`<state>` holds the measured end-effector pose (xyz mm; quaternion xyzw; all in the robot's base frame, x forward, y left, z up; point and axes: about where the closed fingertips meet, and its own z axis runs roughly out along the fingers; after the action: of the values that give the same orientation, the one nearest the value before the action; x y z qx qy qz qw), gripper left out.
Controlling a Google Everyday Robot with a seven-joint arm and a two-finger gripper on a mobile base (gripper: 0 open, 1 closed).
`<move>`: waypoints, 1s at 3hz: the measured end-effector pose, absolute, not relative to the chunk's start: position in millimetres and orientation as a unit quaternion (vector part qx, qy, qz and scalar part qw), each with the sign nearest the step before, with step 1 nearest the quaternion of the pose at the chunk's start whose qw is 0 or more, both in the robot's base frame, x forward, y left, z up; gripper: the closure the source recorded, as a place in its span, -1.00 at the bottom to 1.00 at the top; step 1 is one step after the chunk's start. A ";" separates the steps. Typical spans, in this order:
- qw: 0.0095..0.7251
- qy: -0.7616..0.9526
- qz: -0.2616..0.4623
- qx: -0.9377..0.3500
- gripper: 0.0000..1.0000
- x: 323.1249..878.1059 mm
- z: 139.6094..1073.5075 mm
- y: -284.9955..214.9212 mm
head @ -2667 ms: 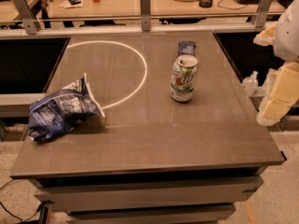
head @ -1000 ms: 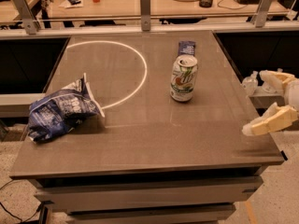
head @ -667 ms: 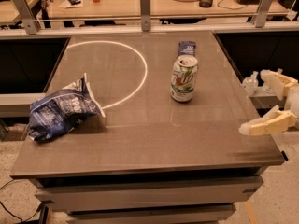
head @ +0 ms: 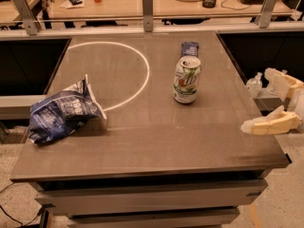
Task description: Move 7up can near rxbar blueberry
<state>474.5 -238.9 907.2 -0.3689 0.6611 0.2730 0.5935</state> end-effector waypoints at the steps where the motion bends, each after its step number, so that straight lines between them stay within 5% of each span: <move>1: 0.581 0.682 0.266 -0.354 -1.00 481.5 898.1 -227.1; 3: 0.570 0.708 0.263 -0.323 -1.00 505.6 876.9 -192.9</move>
Offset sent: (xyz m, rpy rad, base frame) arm 0.0345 0.0442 -0.0360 -0.0093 0.1483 -0.1388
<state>505.6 -192.9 876.9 -0.3234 0.7078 0.2634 0.5701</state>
